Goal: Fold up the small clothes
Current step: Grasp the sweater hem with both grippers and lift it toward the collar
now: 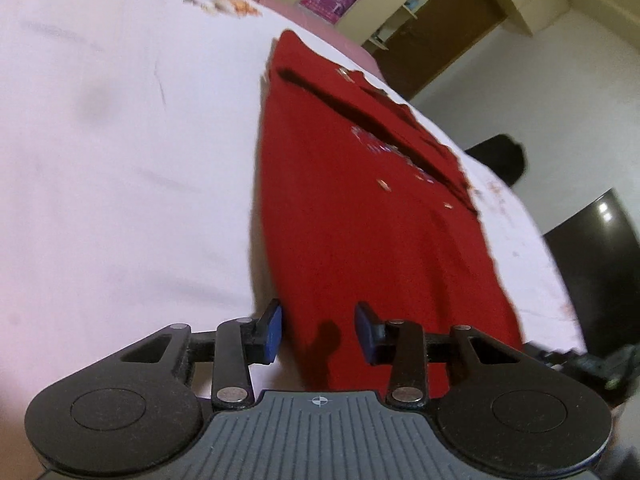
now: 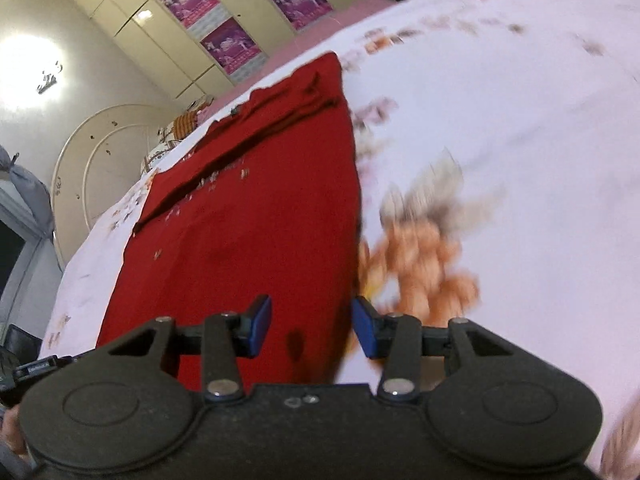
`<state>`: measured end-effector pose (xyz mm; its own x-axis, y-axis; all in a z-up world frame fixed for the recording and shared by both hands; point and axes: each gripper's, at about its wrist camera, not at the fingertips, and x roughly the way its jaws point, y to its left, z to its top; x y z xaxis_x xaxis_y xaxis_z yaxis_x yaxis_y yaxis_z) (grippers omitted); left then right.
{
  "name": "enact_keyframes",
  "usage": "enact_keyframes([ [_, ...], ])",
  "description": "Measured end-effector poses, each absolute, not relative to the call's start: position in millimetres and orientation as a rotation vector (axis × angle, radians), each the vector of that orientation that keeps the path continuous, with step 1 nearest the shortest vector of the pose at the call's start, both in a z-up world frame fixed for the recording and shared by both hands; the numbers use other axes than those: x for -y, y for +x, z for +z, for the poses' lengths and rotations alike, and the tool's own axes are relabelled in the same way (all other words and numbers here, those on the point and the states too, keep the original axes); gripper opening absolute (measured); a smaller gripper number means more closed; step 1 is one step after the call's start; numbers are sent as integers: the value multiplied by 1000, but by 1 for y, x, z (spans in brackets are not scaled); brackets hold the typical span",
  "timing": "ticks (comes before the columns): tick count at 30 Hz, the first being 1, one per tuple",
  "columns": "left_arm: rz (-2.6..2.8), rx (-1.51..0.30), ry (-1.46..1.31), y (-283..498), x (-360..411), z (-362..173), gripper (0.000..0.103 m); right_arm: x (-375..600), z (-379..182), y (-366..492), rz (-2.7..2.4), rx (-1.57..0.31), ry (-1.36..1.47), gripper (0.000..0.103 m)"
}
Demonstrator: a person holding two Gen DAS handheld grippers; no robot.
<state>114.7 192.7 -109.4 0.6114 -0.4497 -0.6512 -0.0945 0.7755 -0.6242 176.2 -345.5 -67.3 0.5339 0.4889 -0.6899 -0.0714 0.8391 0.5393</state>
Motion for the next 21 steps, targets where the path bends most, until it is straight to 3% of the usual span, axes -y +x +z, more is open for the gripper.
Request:
enact_keyframes([
  [11, -280, -869, -917, 106, -189, -142, 39, 339, -89, 162, 373, -979, 661, 38],
  [12, -283, -867, -896, 108, -186, -140, 36, 338, -90, 166, 380, -978, 671, 37],
  [13, -281, -868, -850, 113, -182, -136, 17, 337, -91, 169, 390, -979, 673, 32],
  [14, -270, -882, -796, 116, -176, -135, 3, 334, -92, 173, 393, -984, 649, 18],
  [16, -267, -855, -780, 113, -177, -130, 3, 325, -87, 173, 385, -974, 544, 6],
  [21, -297, -663, -814, 80, -198, -106, 3, 337, -54, 155, 420, -838, 500, 5],
])
